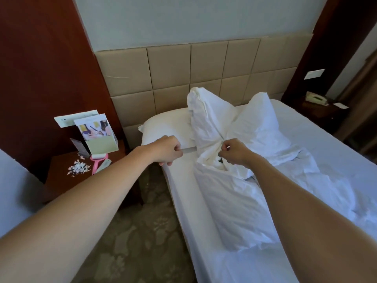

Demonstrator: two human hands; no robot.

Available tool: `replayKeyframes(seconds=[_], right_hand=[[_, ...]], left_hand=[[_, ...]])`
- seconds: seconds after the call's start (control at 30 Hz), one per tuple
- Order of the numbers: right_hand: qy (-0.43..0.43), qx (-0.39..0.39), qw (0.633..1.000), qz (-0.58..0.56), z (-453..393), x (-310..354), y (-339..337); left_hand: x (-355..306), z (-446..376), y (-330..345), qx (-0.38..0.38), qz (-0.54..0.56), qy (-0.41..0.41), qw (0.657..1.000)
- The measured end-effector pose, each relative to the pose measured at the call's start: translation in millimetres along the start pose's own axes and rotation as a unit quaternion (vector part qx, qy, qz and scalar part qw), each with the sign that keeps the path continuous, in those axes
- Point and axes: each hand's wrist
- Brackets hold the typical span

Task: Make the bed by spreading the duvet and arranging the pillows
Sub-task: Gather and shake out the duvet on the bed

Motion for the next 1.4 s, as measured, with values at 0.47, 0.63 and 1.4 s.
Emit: replayKeyframes(seconds=[0.47, 0.63, 1.4], right_hand=[[0.087, 0.034, 0.995, 0.042, -258.1, 69.8, 27.5], [0.065, -0.021, 0.996, 0.051, -337.4, 120.3, 17.4], [0.15, 0.028, 0.879, 0.451, -734.5, 38.1, 59.9]], left_hand=[[141.1, -251.2, -122.4, 0.043, 0.054, 0.039, 0.997], [177.2, -330.3, -154.1, 0.072, 0.032, 0.039, 0.996], [260.2, -724.5, -127.5, 0.075, 0.004, 0.011, 0.997]])
Point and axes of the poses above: each hand's wrist, its own z-axis away from the middle knuckle, its own y-axis out of the palm, x = y × z, and after that the axes turned 1 degree about -z, right-handed
